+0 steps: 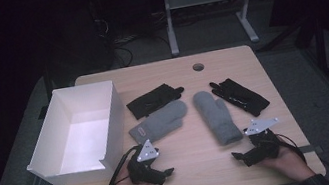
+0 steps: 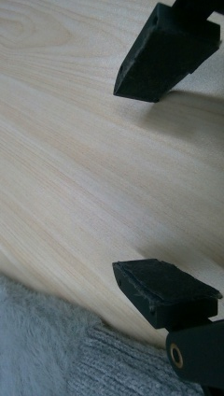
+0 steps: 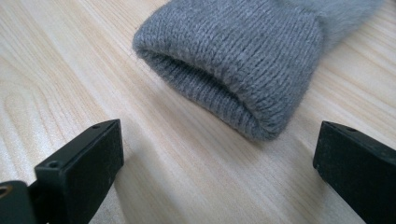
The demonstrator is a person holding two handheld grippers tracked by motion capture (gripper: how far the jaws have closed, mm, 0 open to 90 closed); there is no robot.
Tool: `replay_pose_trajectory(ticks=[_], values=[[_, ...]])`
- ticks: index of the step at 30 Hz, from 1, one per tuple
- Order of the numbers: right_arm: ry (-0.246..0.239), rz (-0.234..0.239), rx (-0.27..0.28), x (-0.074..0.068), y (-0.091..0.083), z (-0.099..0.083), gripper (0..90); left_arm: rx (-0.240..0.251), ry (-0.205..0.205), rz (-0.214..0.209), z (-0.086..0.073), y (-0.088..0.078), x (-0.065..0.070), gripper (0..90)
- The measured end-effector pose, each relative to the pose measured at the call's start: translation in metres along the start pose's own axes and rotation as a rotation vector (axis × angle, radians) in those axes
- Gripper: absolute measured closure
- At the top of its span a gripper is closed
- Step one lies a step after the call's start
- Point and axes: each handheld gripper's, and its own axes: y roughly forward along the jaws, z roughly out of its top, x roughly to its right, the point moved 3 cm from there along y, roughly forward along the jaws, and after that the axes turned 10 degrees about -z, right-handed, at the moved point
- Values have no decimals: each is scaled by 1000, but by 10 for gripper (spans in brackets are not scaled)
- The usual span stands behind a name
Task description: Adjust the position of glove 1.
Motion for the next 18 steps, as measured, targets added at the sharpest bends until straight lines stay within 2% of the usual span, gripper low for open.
replay_pose_trajectory(ticks=[9, 11, 12, 14, 17, 18], values=[[-8, 5, -2, 0, -1, -1, 25, 1, -3, 2, 1, 1, 0, 127], [-2, 2, -15, 1, -5, 0, 125, 0, -2, 2, 1, 1, 0, 127], [1, 18, -14, 1, -7, 1, 181, 1, -3, 3, 1, 1, 0, 127], [26, 22, -14, 3, -11, 4, 237, 0, -2, 3, 1, 1, 0, 127], [18, 6, 20, 7, -18, 9, 346, 1, -2, 3, 1, 1, 0, 127], [18, 6, 20, 7, -18, 9, 346, 1, -2, 3, 1, 1, 0, 127]])
